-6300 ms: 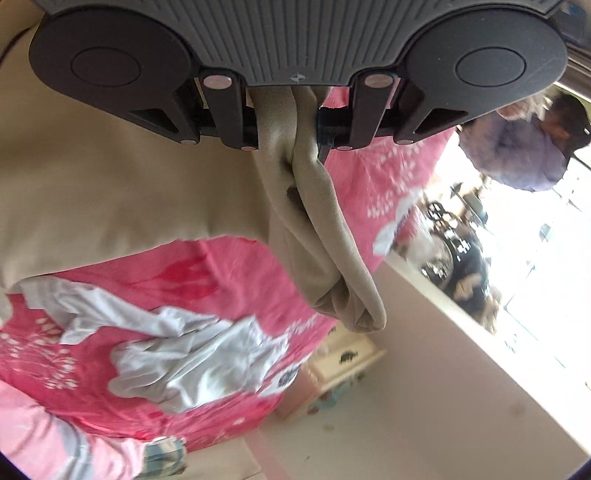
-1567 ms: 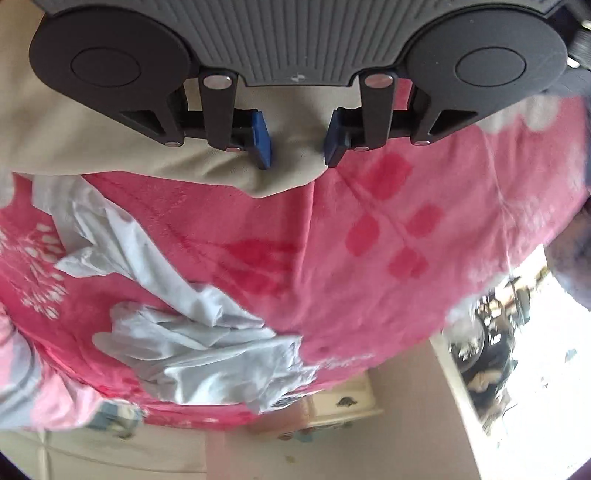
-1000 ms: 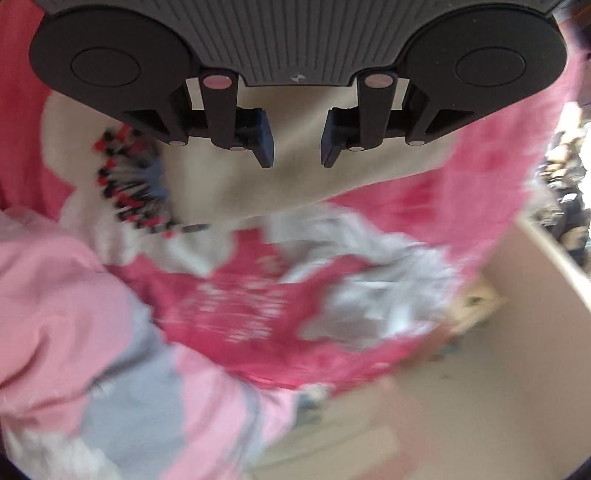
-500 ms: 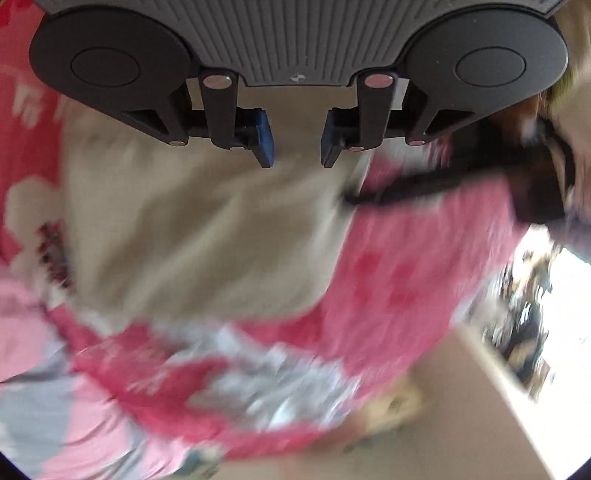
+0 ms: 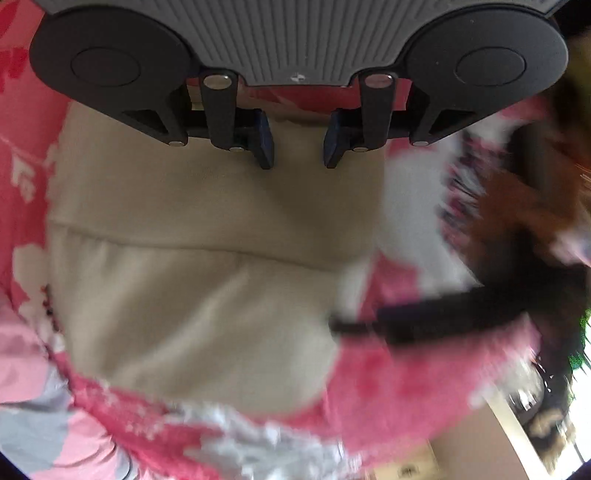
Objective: Fold clothes
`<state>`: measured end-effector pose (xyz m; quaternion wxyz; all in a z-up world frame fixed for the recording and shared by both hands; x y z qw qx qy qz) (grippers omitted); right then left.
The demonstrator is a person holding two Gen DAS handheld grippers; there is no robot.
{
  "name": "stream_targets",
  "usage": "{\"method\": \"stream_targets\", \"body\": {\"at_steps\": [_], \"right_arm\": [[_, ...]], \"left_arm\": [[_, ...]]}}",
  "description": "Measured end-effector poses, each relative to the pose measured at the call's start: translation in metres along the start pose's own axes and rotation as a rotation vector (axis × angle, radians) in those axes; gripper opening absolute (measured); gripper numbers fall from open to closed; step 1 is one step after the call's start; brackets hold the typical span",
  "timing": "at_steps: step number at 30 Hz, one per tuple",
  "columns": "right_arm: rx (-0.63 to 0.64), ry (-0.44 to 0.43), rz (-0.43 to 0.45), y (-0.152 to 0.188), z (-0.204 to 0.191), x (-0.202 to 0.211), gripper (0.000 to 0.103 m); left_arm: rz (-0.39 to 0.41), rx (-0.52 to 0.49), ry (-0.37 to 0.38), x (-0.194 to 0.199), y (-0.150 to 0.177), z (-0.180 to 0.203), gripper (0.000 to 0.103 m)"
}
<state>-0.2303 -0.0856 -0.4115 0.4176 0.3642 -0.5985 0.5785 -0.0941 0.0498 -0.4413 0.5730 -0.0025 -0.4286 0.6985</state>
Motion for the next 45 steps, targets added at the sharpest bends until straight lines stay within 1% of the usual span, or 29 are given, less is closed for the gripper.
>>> {"method": "stream_targets", "body": {"at_steps": [1,4,6,8,10,13,15,17,19,20,22,23,24,26,28,29,30,31,32,34,35,37,38,41,45], "right_arm": [[-0.002,0.014,-0.001,0.0,-0.002,-0.005,0.031],[-0.005,0.02,0.003,-0.001,-0.002,0.01,0.032],[-0.042,-0.009,0.021,-0.001,0.004,0.029,0.032],[-0.09,-0.031,0.077,-0.002,0.017,0.05,0.034],[-0.151,-0.031,0.152,-0.01,0.035,0.069,0.038],[-0.244,0.032,0.211,-0.018,0.069,0.071,0.039],[-0.304,0.06,0.227,-0.021,0.091,0.061,0.039],[-0.35,0.079,0.21,-0.016,0.11,0.043,0.039],[-0.4,0.051,0.113,-0.003,0.124,0.007,0.039],[-0.425,0.028,0.09,0.004,0.128,-0.005,0.04],[-0.454,-0.013,0.088,0.012,0.133,-0.015,0.041],[-0.461,-0.023,0.101,0.013,0.134,-0.011,0.043],[-0.471,-0.032,0.114,0.013,0.135,-0.006,0.05],[-0.487,-0.055,0.15,0.016,0.137,0.002,0.052],[-0.493,-0.074,0.198,0.019,0.138,0.011,0.054],[-0.496,-0.08,0.22,0.02,0.138,0.014,0.058],[-0.501,-0.085,0.234,0.021,0.137,0.015,0.061],[-0.497,-0.093,0.24,0.021,0.136,0.016,0.061],[-0.473,-0.103,0.25,0.02,0.133,0.017,0.061],[-0.436,-0.1,0.296,0.016,0.133,0.027,0.063],[-0.44,-0.096,0.325,0.015,0.137,0.033,0.069],[-0.506,-0.106,0.346,0.015,0.154,0.037,0.074],[-0.543,-0.113,0.353,0.015,0.163,0.038,0.075],[-0.615,-0.132,0.375,0.001,0.192,0.029,0.078],[-0.685,-0.174,0.371,-0.035,0.225,-0.01,0.079]], "left_arm": [[-0.001,-0.001,0.0,0.001,0.0,0.001,0.072],[0.006,-0.012,0.001,0.005,-0.001,0.004,0.072],[0.022,-0.012,0.009,0.008,-0.003,0.005,0.072],[0.041,0.005,0.029,0.013,-0.006,0.005,0.072],[0.056,0.018,0.047,0.015,-0.008,0.005,0.072],[0.067,0.047,0.088,0.016,-0.01,0.006,0.072],[0.065,0.063,0.122,0.015,-0.009,0.007,0.072],[0.058,0.064,0.143,0.013,-0.008,0.007,0.072],[0.051,0.053,0.155,0.01,-0.005,0.009,0.072],[0.041,0.046,0.156,0.008,-0.003,0.01,0.072],[0.018,0.032,0.159,0.003,0.001,0.011,0.073],[0.002,0.022,0.15,0.001,0.003,0.011,0.073],[-0.013,0.021,0.141,0.001,0.006,0.01,0.073],[-0.041,0.022,0.125,0.001,0.011,0.008,0.073],[-0.053,0.078,0.131,0.005,0.014,0.003,0.073],[-0.056,0.111,0.13,0.007,0.014,0.0,0.073],[-0.049,0.136,0.115,0.008,0.014,-0.002,0.073],[-0.041,0.16,0.099,0.01,0.014,-0.005,0.074],[-0.032,0.184,0.082,0.012,0.013,-0.007,0.074],[-0.018,0.247,0.053,0.015,0.011,-0.011,0.074],[-0.011,0.279,0.038,0.016,0.011,-0.013,0.074],[-0.002,0.321,0.018,0.02,0.01,-0.012,0.074],[0.0,0.333,0.004,0.022,0.01,-0.01,0.074],[-0.02,0.329,-0.051,0.025,0.012,-0.005,0.074],[-0.046,0.296,-0.112,0.029,0.019,0.002,0.074]]}}
Point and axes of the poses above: each gripper's, at about its wrist camera, not at the fingertips, and x roughly against the way its jaws point, z to its right, y to its underside, the point moved 5 cm from there along -x, roughly the way its jaws point, and after that the axes turned 7 degrees about y, right-handed, at the moved point
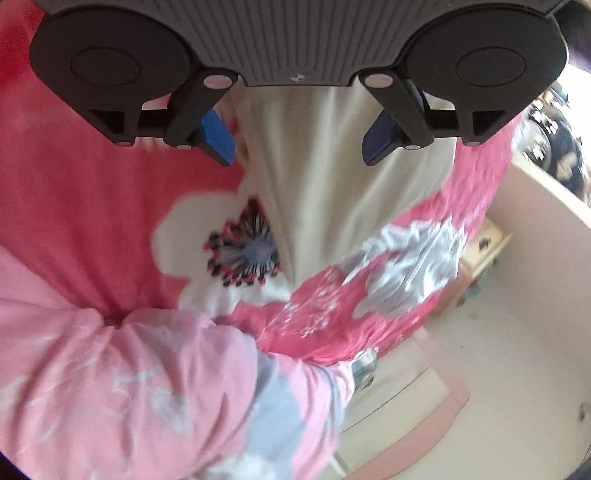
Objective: Fold clothes
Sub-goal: 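Grasp the folded jacket edge with the left gripper while the right gripper grasps beside it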
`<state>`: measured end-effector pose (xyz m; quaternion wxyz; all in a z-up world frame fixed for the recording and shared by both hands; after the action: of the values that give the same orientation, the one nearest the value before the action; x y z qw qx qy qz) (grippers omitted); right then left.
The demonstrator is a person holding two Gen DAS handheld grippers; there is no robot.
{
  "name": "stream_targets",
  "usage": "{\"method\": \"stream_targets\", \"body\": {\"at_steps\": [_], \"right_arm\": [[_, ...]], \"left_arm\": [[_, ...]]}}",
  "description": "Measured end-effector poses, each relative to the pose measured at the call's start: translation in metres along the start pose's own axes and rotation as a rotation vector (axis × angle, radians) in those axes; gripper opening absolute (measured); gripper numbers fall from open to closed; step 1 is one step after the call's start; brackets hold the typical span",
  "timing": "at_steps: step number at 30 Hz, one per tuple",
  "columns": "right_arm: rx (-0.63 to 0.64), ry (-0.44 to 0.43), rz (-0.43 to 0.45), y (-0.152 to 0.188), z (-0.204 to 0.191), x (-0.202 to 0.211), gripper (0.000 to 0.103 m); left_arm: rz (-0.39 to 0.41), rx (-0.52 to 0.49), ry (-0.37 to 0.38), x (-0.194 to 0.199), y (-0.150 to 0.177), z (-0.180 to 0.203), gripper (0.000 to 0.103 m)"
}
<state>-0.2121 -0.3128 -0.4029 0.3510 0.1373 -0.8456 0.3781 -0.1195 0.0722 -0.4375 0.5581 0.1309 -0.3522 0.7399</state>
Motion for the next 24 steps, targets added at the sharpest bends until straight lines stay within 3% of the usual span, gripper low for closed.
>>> {"method": "stream_targets", "body": {"at_steps": [4,7,11,13,14,18,22,24], "right_arm": [[-0.038,-0.139,-0.069,-0.017,0.001,-0.057,0.07],[-0.073,-0.186,-0.061,-0.017,0.004,-0.074,0.054],[0.023,-0.218,-0.029,-0.011,0.0,-0.071,0.054],[-0.013,-0.205,-0.038,-0.016,0.01,-0.067,0.056],[-0.052,-0.207,-0.051,-0.019,0.018,-0.065,0.064],[-0.15,-0.256,-0.135,-0.026,0.042,-0.058,0.077],[-0.123,-0.283,-0.238,-0.016,0.041,-0.065,0.08],[-0.107,-0.287,-0.262,-0.015,0.035,-0.069,0.089]], "left_arm": [[-0.003,0.02,-0.026,0.002,0.009,0.0,0.074],[-0.009,0.015,-0.038,0.002,0.012,0.003,0.073],[-0.004,0.003,-0.033,-0.002,0.01,0.004,0.074],[-0.006,0.018,-0.005,-0.009,0.006,0.002,0.074],[-0.008,0.022,0.006,-0.012,0.005,0.002,0.074],[-0.029,0.043,0.105,-0.021,-0.004,-0.001,0.075],[-0.067,0.075,0.203,-0.035,-0.013,-0.009,0.078],[-0.073,0.067,0.231,-0.041,-0.02,-0.007,0.078]]}}
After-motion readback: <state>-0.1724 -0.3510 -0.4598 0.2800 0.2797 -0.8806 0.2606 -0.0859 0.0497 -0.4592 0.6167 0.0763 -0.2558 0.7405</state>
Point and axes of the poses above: each gripper's, at about its wrist camera, not at the fingertips, and x roughly against the way its jaws point, z to its right, y to its underside, the point moved 5 cm from there along -x, roughly the way its jaws point, and after that the axes turned 7 degrees about y, right-handed, at the moved point
